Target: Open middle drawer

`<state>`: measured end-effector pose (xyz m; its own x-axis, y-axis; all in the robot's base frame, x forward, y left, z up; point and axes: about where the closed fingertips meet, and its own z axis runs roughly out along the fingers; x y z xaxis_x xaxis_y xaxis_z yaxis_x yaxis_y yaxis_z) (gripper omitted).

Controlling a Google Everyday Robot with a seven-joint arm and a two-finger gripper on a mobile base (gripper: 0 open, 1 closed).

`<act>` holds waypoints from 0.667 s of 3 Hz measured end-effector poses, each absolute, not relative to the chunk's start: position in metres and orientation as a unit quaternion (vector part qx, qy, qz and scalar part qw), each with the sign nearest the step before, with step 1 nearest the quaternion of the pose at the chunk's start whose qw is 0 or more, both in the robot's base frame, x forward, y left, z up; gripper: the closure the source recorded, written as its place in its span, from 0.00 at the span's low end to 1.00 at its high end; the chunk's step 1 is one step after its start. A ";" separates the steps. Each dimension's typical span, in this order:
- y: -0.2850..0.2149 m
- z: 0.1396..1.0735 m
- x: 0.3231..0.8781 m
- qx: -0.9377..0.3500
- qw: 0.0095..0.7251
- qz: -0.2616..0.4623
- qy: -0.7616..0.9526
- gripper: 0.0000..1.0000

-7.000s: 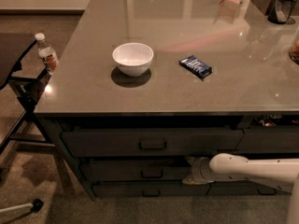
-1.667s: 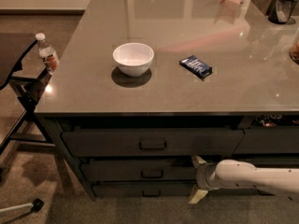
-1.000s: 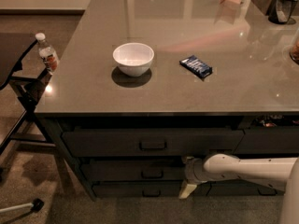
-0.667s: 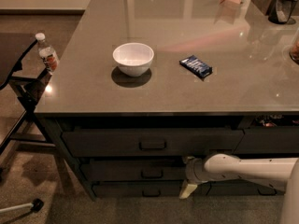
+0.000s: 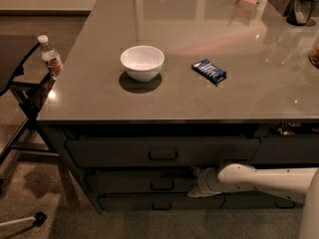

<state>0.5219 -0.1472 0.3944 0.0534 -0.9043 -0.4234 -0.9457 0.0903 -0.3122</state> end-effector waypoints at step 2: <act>-0.148 0.396 0.525 -0.673 0.270 0.038 0.687 0.89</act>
Offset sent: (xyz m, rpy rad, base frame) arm -0.0079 -0.0065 -0.0023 -0.0145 0.0133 -0.0135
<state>0.5254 -0.1482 0.3955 0.0522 -0.9048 -0.4227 -0.9461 0.0907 -0.3109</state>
